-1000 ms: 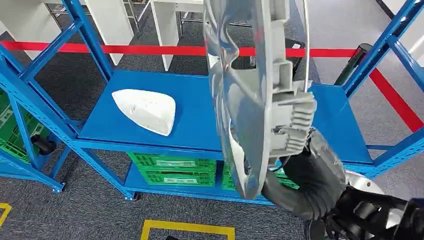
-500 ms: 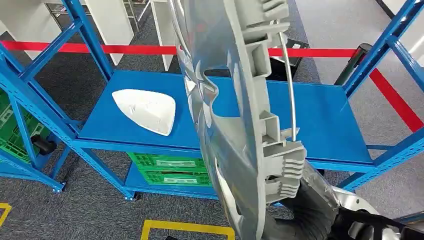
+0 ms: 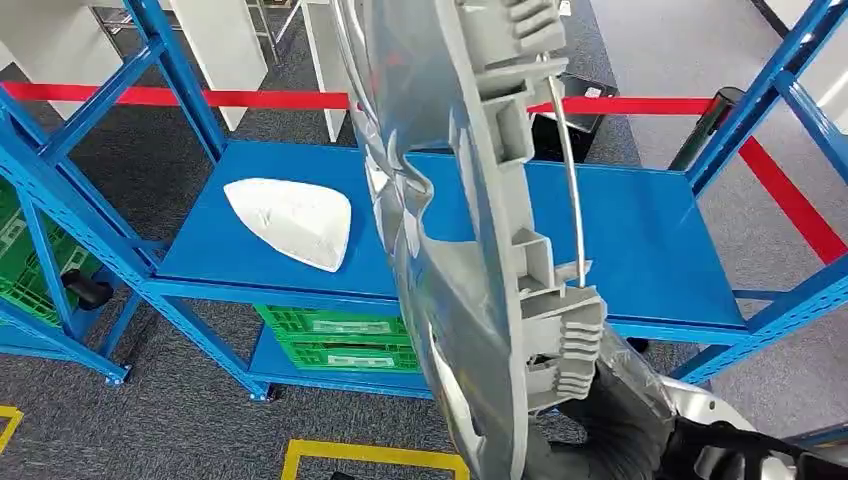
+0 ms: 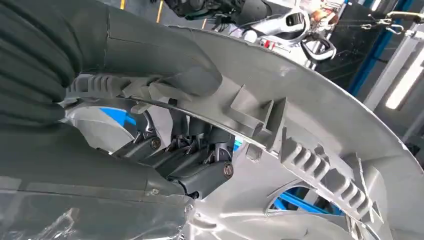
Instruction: Take the parts from the cabinet and place them on the table.
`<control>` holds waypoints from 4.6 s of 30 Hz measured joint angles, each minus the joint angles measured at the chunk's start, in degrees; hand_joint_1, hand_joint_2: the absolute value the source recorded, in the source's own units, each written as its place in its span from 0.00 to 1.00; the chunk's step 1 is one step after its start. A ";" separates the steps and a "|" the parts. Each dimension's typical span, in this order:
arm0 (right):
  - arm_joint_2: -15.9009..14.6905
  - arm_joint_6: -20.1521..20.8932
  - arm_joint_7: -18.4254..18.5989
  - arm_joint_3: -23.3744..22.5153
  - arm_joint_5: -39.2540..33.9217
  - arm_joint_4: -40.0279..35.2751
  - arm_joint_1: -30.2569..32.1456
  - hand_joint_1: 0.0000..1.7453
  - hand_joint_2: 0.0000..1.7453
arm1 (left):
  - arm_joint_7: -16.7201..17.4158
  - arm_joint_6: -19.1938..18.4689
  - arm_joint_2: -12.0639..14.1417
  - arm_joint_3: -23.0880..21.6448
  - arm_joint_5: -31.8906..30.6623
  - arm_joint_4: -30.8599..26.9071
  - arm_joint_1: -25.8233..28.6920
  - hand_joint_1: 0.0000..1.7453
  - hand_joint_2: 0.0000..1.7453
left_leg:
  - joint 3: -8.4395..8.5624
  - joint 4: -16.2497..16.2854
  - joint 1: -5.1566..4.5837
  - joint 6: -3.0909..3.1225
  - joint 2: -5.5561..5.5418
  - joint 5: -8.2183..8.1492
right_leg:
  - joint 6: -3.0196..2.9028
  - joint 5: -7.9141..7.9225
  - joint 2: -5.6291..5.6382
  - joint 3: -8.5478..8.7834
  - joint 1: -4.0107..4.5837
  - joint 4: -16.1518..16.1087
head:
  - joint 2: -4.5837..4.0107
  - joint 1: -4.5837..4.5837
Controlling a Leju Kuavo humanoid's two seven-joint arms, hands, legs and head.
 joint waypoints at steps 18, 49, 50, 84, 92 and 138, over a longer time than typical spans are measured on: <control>0.00 0.04 0.00 -0.02 -0.02 0.00 0.53 1.00 1.00 | -1.05 -0.28 0.07 0.02 0.92 0.00 0.12 0.00 1.00 | 0.00 0.00 0.00 0.00 0.00 0.00 | 0.00 0.00 0.00 0.00 0.00 0.00 | 0.00 0.00; 0.46 0.39 1.03 0.04 0.04 0.02 1.16 1.00 1.00 | -3.37 -0.87 0.46 0.53 2.14 0.07 0.22 0.00 1.00 | -3.90 5.14 0.74 -2.52 0.44 -2.87 | -1.76 -1.07 -0.44 0.57 -0.89 0.71 | 0.00 0.07; 0.46 0.39 1.03 0.04 0.02 0.02 1.18 1.00 1.00 | -3.37 -0.87 0.46 0.59 2.14 0.07 0.07 0.00 1.00 | -5.04 9.57 0.74 -2.71 0.44 -5.82 | -2.03 -0.78 -0.56 0.09 -0.76 0.78 | 0.00 -0.20; 0.55 -1.92 2.91 0.96 3.93 -0.94 1.86 1.00 1.00 | -4.85 -0.20 0.22 1.36 2.95 0.09 0.41 0.00 1.00 | -5.96 17.03 0.39 -3.11 0.94 -6.89 | -2.39 -0.40 -1.09 -0.87 -0.22 1.00 | 0.00 -0.52; 0.61 -2.08 2.99 1.03 4.55 -1.18 1.94 1.00 1.00 | -4.46 -0.33 0.11 1.29 3.10 0.09 1.86 0.00 1.00 | 3.99 -1.13 -0.28 -0.51 0.91 -2.75 | -0.42 3.74 -1.08 -4.33 0.04 1.18 | 0.00 -0.66; -0.35 -1.03 2.25 0.85 5.46 -1.88 3.21 1.00 1.00 | -5.00 -0.17 0.09 1.27 4.22 0.09 0.52 0.00 1.00 | -5.67 0.64 -0.41 -1.59 1.34 5.50 | -0.89 -4.69 -0.85 4.96 0.02 -0.28 | 0.00 0.50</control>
